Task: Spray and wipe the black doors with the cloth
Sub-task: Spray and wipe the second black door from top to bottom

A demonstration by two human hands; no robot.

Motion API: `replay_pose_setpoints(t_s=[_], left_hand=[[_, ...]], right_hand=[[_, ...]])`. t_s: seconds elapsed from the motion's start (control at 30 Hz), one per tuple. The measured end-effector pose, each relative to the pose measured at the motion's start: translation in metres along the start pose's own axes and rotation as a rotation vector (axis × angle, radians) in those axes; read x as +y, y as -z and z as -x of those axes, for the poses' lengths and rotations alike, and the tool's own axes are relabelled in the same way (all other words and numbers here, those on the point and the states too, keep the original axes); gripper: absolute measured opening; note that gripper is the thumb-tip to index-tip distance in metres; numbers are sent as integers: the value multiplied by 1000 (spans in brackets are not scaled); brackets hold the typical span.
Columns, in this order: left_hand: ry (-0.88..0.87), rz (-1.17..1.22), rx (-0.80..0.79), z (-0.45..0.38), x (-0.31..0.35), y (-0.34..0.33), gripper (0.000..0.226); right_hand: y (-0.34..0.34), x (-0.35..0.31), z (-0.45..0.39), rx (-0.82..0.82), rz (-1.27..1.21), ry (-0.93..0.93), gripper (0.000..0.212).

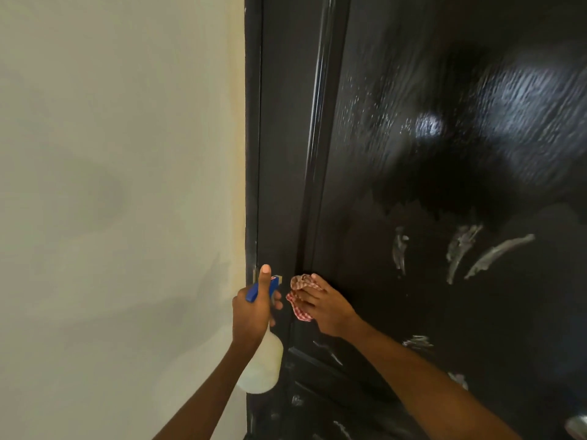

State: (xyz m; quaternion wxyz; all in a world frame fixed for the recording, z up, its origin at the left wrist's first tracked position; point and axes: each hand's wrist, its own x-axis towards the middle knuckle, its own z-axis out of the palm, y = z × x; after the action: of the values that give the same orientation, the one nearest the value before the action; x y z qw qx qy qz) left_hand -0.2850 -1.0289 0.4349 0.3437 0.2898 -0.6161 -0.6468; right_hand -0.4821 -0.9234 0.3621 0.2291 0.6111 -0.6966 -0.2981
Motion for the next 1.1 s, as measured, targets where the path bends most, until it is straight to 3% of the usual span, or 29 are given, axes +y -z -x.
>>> replay_pose_setpoints(t_s=[0.33,0.63,0.73,0.87,0.97,1.1], left_hand=[[-180,41,-26,-19,98,-12,66],[-215,116,-56,-30,153,-8,65],[-202,137,-66,-35,156,-6,63],[-226,114,-62,-37,159,-8,65],[-263,101,-68,-35,173,-10,66],[-343,83,-63,-33,204,-12,70]], right_hand=[[166,179,3,379,70,-378,65],[328,317,-26,566,13,-804,69],[328,311,-37,638,-10,-831,70],[275,267,-36,659,-31,-711,75],[230,226,-20,591,-37,-575,77],[174,175,2,360,-11,-360,77]])
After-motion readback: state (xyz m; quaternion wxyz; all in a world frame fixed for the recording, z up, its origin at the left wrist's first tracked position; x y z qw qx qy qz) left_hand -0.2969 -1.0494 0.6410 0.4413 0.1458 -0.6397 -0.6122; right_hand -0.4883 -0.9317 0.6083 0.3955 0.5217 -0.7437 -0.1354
